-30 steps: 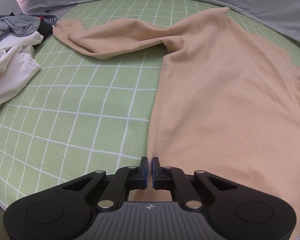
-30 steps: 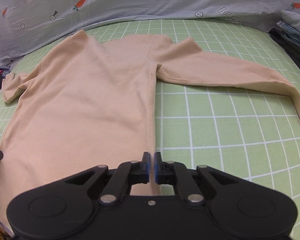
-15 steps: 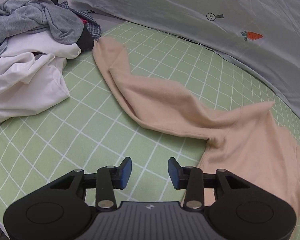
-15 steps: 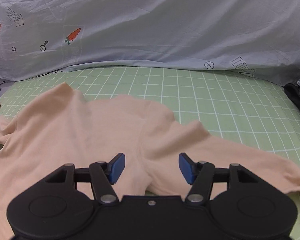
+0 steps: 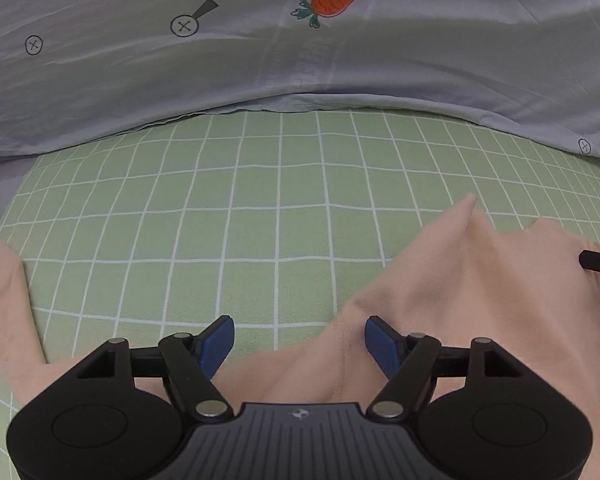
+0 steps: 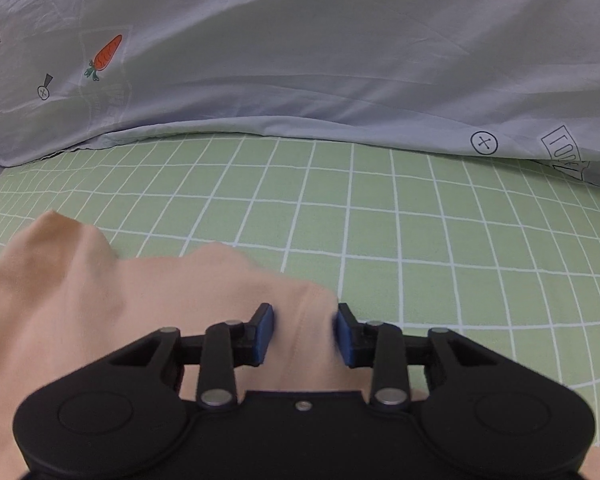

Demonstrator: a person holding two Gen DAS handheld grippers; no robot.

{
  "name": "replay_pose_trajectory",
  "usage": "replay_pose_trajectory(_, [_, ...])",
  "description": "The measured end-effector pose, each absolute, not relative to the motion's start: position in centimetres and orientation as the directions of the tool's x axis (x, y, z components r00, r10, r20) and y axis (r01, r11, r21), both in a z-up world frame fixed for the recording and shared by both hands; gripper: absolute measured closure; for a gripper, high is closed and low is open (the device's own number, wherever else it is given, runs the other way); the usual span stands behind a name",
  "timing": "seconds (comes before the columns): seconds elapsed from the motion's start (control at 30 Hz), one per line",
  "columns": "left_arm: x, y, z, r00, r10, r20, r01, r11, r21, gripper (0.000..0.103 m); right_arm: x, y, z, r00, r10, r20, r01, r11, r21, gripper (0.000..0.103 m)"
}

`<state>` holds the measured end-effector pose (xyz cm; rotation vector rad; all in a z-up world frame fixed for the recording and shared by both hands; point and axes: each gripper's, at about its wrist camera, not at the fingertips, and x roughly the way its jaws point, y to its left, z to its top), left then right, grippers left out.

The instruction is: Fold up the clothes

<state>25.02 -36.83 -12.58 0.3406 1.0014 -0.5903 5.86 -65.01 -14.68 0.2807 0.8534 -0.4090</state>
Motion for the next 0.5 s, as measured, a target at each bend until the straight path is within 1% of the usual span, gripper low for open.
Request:
replay_pose_trajectory(0.03, [25.1,-37.1,-13.0,0.397,-0.314,-0.862,0.61,0.792,-0.008,0.039,5.8,-64.8,-14.7,0.591,-0.235,-0.771,0.45,0.89,0.074,0.093])
replay_pose_trajectory(0.07, [25.0,-37.3,-13.3,0.394,-0.327,-0.859,0.611,0.791,-0.02,0.058,5.8,-64.6,-14.7,0.594,-0.242,-0.767,0.446,0.893,0.064,0.094])
replay_pose_trajectory(0.1, [25.1,-37.3,-13.5,0.394,-0.34,-0.854,0.599,0.8,-0.042,0.088,5.7,-64.5,-14.7,0.593,-0.262,-0.761,0.453,0.89,0.047,0.095])
replay_pose_trajectory(0.13, [25.2,-37.2,-13.6,0.396,-0.354,-0.847,0.578,0.813,-0.07,0.099,5.5,-64.4,-14.7,0.59,-0.288,-0.754,0.466,0.884,0.027,0.096])
replay_pose_trajectory(0.2, [25.2,-37.4,-13.4,0.455,-0.337,-0.824,0.544,0.838,-0.042,0.103,4.9,-65.0,-14.9,0.575,-0.345,-0.741,0.517,0.856,0.003,0.097])
replay_pose_trajectory(0.3, [25.5,-38.5,-13.3,0.52,-0.303,-0.798,0.541,0.84,0.033,0.103,4.2,-66.4,-15.4,0.576,-0.353,-0.738,0.565,0.824,0.047,0.097])
replay_pose_trajectory(0.37, [26.2,-39.0,-13.4,0.511,-0.304,-0.804,0.527,0.85,0.015,0.103,4.5,-66.5,-15.5,0.567,-0.372,-0.735,0.562,0.827,0.015,0.097])
replay_pose_trajectory(0.43, [26.3,-39.0,-13.1,0.495,-0.331,-0.804,0.508,0.861,-0.042,0.103,5.0,-66.5,-15.6,0.548,-0.41,-0.729,0.556,0.83,-0.05,0.097])
replay_pose_trajectory(0.47, [26.3,-39.0,-12.9,0.486,-0.347,-0.802,0.498,0.864,-0.072,0.099,5.1,-66.7,-15.6,0.537,-0.423,-0.729,0.566,0.822,-0.06,0.096])
replay_pose_trajectory(0.5, [26.2,-38.9,-12.8,0.478,-0.363,-0.8,0.488,0.867,-0.102,0.098,5.0,-66.9,-15.4,0.528,-0.431,-0.732,0.581,0.812,-0.059,0.094])
